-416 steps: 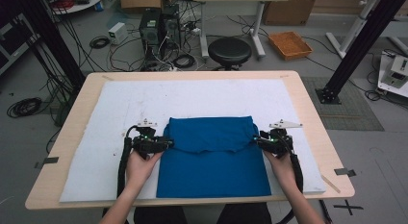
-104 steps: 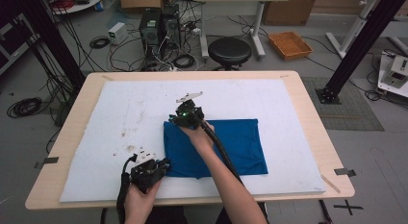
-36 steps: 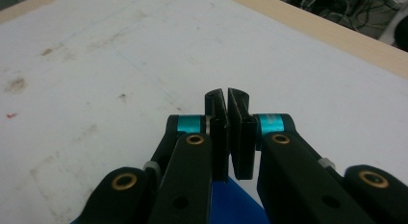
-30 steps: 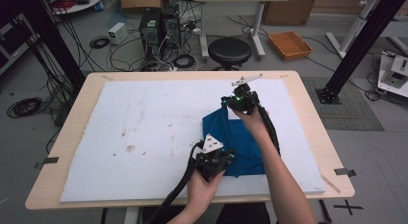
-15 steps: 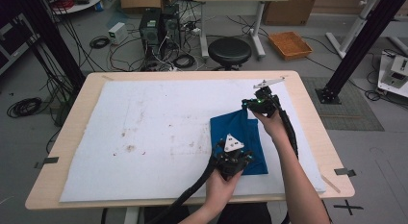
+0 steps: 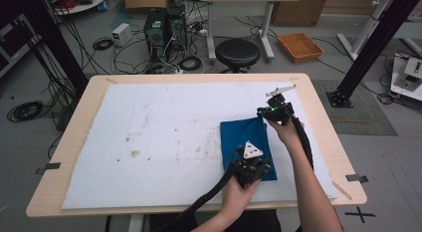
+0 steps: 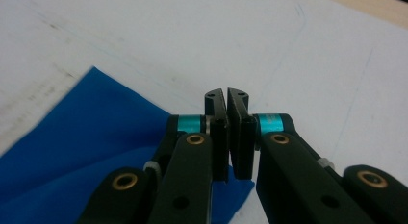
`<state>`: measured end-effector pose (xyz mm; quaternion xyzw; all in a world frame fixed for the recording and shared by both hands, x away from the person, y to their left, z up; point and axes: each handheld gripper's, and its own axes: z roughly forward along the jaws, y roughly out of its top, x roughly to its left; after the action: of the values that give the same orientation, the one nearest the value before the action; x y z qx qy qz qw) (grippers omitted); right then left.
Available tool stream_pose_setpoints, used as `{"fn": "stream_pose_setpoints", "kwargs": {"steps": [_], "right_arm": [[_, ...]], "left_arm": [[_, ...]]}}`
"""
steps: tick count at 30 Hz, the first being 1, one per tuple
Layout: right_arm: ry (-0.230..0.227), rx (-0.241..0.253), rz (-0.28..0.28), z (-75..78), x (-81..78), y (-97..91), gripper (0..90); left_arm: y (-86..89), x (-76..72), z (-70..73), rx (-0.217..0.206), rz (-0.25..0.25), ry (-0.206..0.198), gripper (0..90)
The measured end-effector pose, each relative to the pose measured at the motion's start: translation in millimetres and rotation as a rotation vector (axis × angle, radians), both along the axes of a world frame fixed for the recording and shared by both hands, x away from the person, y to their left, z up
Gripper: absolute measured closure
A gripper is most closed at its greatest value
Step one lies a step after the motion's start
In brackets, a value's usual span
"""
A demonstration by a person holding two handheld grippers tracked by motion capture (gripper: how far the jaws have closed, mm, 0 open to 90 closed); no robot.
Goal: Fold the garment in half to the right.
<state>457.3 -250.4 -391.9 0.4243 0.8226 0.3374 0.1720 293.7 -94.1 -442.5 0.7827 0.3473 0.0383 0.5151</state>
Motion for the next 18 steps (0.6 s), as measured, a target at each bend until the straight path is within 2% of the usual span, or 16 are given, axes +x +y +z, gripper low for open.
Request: {"fn": "stream_pose_setpoints", "kwargs": {"steps": [2, 4, 7, 8, 9, 10, 12, 13, 14, 15, 18], "right_arm": [[0.014, 0.005, -0.021, -6.8, 1.0, -5.6, 88.1], [0.032, -0.010, -0.035, -9.8, 2.0, -9.0, 88.1], [-0.003, -0.001, -0.046, -9.4, -0.1, -11.4, 86.1], [-0.006, 0.001, -0.053, -9.8, -0.6, -12.4, 83.5], [-0.008, -0.007, -0.065, -10.7, -0.9, -13.1, 75.9], [-0.010, -0.014, -0.089, -11.7, -1.6, -14.6, 72.1], [-0.006, 0.006, -0.114, -13.2, -4.5, -20.1, 70.2], [-0.011, 0.012, -0.131, -13.4, -7.1, -22.6, 65.9], [-0.003, 0.029, -0.146, -12.8, -10.2, -25.3, 64.7], [0.025, 0.049, -0.145, -11.2, -13.8, -27.4, 64.6], [-0.004, 0.103, -0.129, -6.3, -39.2, -32.6, 62.8]], "left_arm": [[-2.7, -1.8, -2.2, -0.003, -0.016, -0.008, 78.3], [-4.1, -3.2, -3.3, 0.001, -0.024, -0.013, 76.5], [-5.4, -4.3, -4.4, -0.002, -0.041, -0.018, 65.3], [-5.4, -5.1, -4.3, -0.006, -0.051, -0.023, 62.8], [-4.8, -6.5, -3.6, -0.003, -0.059, -0.028, 58.7], [-3.8, -8.3, -2.8, -0.005, -0.064, -0.033, 56.1], [-0.5, -12.3, 0.3, -0.010, -0.074, -0.051, 53.6], [2.1, -14.3, 2.5, -0.008, -0.074, -0.066, 53.5], [5.4, -16.3, 5.1, -0.006, -0.071, -0.078, 52.1], [10.1, -18.0, 7.9, -0.002, -0.068, -0.090, 50.6], [29.8, -21.5, 18.0, -0.002, -0.047, -0.127, 50.2]]}}
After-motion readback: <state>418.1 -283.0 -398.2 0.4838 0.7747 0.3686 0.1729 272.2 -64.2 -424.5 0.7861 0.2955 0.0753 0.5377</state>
